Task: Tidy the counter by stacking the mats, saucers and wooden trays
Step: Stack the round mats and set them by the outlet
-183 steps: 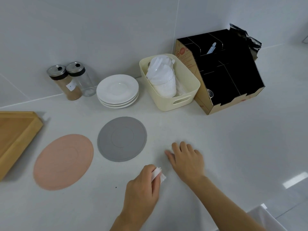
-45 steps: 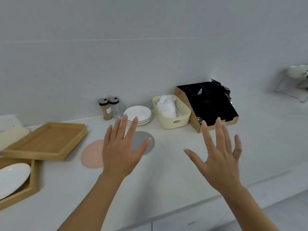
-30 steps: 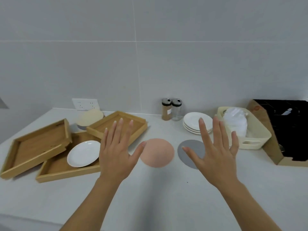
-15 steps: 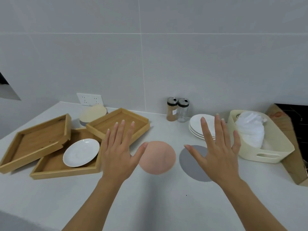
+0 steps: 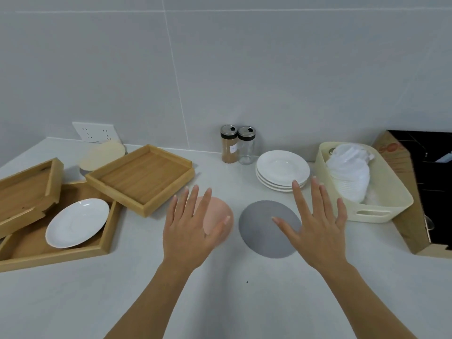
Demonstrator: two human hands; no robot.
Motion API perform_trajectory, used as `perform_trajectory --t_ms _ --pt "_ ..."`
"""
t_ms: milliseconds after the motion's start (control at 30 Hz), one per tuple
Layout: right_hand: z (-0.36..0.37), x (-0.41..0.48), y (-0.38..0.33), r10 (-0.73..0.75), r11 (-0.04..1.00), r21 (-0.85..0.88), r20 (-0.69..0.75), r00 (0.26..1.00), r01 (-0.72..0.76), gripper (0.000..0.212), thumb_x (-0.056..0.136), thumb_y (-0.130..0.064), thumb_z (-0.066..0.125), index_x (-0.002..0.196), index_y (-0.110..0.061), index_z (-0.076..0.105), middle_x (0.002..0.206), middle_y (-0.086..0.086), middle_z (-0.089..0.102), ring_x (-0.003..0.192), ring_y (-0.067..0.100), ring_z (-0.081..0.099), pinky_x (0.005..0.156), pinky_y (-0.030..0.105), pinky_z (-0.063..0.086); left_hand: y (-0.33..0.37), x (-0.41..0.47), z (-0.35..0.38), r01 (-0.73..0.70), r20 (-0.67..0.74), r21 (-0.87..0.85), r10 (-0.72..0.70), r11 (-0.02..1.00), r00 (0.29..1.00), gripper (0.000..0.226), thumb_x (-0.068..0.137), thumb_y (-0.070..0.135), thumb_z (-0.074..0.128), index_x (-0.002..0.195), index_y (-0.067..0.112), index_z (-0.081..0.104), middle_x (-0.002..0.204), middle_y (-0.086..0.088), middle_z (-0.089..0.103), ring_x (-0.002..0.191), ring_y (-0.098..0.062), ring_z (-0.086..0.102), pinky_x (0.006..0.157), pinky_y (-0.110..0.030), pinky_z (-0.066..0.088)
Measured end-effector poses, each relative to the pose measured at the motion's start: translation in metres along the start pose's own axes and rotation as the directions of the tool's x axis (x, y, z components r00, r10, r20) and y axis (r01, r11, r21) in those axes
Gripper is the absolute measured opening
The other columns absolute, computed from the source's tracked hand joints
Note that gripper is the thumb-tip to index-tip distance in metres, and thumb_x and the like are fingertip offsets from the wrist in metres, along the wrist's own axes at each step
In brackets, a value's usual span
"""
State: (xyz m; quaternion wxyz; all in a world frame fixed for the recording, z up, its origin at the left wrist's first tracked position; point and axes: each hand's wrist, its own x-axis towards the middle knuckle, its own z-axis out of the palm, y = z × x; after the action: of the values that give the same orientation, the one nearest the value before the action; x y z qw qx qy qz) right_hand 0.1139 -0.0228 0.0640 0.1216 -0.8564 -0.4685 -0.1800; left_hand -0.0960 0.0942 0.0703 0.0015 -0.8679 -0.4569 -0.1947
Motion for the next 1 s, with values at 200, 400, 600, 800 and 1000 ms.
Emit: perform_trajectory --t_ms 200,400,600,800,1000 --pt "0.024 0.001 0.012 0.053 0.998 0.011 0.121 0.991 -0.055 0.076 0.079 -0.068 0.031 0.141 -0.025 0.032 0.145 0.015 0.039 0.131 0.031 0.041 0.106 0.049 0.020 0.016 0.015 0.032 -0.020 0.104 0.026 0.017 0.999 0.994 0.068 0.079 0.064 0.036 0.113 0.011 0.063 0.112 -0.009 0.067 0.103 -0.028 0.063 0.092 -0.040 0.047" --pt "0.050 -0.002 0.022 0.060 0.996 0.050 0.203 0.977 -0.071 0.064 0.078 -0.056 0.041 0.119 -0.009 0.055 0.121 0.014 0.061 0.105 0.030 0.061 0.091 0.040 0.032 0.034 0.036 0.060 -0.035 0.325 0.102 0.000 0.994 0.946 0.068 0.083 0.068 0.036 0.111 0.008 0.053 0.109 -0.005 0.057 0.101 -0.024 0.050 0.088 -0.032 0.037" --pt "0.071 0.003 0.022 0.211 0.965 0.086 0.307 0.928 -0.248 0.057 0.064 -0.041 0.079 0.105 -0.004 0.063 0.098 0.012 0.065 0.091 0.033 0.060 0.081 0.045 0.041 0.046 0.053 0.085 0.097 0.542 -0.006 -0.078 0.995 0.837 0.075 0.069 0.067 0.061 0.118 0.011 0.046 0.119 -0.005 0.050 0.112 -0.024 0.042 0.092 -0.031 0.032" --pt "0.072 0.018 0.020 0.342 0.886 0.086 0.543 0.767 -0.455 0.067 0.076 -0.052 0.062 0.127 -0.013 0.041 0.123 0.005 0.051 0.118 0.025 0.040 0.097 0.037 0.025 0.058 0.067 0.086 0.175 0.650 -0.026 -0.116 0.984 0.751 0.063 0.071 0.043 0.074 0.114 0.006 0.047 0.116 -0.009 0.055 0.110 -0.028 0.048 0.089 -0.032 0.036" --pt "0.070 0.034 0.022 0.410 0.769 0.101 0.680 0.608 -0.631 0.062 0.067 -0.045 0.075 0.113 -0.012 0.047 0.114 0.004 0.056 0.114 0.026 0.045 0.094 0.037 0.026 0.066 0.073 0.084 0.281 0.714 -0.013 -0.188 0.960 0.675 0.069 0.069 0.037 0.078 0.117 0.004 0.041 0.121 -0.011 0.053 0.114 -0.029 0.047 0.091 -0.034 0.038"
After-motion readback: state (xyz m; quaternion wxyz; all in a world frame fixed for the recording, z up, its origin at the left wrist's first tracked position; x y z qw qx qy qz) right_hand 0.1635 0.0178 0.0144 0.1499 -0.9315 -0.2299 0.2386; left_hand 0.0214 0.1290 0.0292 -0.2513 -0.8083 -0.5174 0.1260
